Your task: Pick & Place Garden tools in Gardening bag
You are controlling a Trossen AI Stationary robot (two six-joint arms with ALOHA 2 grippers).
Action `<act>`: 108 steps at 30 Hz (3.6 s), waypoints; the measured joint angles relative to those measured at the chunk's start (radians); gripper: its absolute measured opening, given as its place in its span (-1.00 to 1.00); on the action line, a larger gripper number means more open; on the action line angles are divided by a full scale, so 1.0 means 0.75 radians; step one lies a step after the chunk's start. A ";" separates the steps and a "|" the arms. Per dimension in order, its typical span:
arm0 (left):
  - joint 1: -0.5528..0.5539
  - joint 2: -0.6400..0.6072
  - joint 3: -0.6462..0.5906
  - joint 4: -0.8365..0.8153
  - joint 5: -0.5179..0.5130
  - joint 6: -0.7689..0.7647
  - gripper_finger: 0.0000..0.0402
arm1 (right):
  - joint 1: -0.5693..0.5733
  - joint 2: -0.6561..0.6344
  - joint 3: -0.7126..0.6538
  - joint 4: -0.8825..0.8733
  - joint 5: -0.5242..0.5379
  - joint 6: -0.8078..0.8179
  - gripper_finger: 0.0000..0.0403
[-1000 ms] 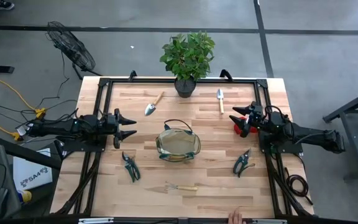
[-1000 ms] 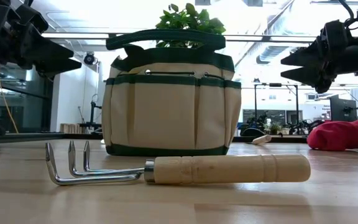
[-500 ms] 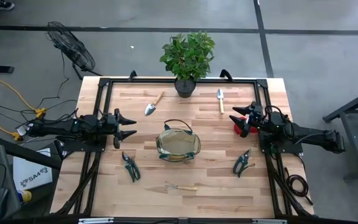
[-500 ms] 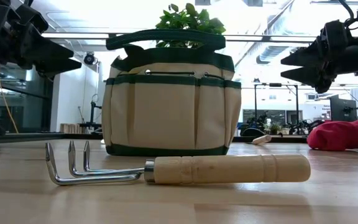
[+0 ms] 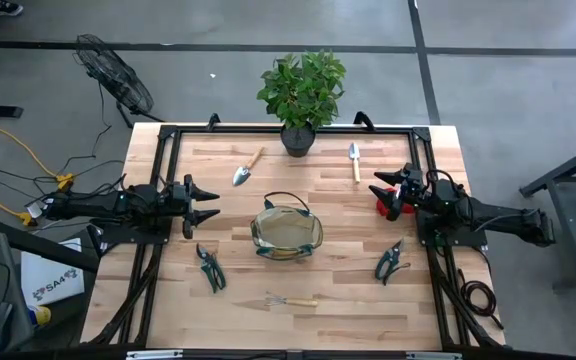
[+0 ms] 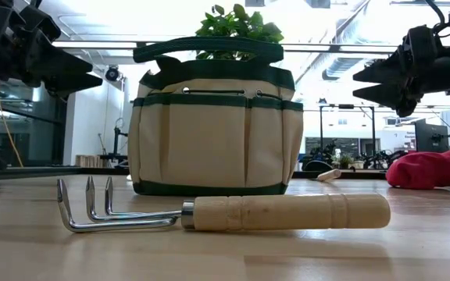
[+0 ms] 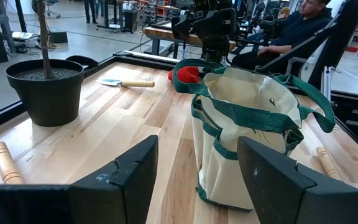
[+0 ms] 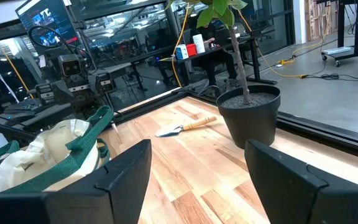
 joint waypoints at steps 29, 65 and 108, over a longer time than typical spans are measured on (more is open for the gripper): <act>0.000 -0.001 0.001 0.000 0.000 0.000 0.06 | 0.036 0.011 0.013 0.033 -0.094 0.774 0.25; 0.000 -0.001 0.000 0.001 0.000 0.000 0.06 | 0.385 0.928 0.757 -0.329 0.147 0.935 0.25; 0.000 -0.001 0.001 0.001 0.000 0.000 0.06 | 0.847 1.381 0.850 -1.050 -0.543 2.525 0.25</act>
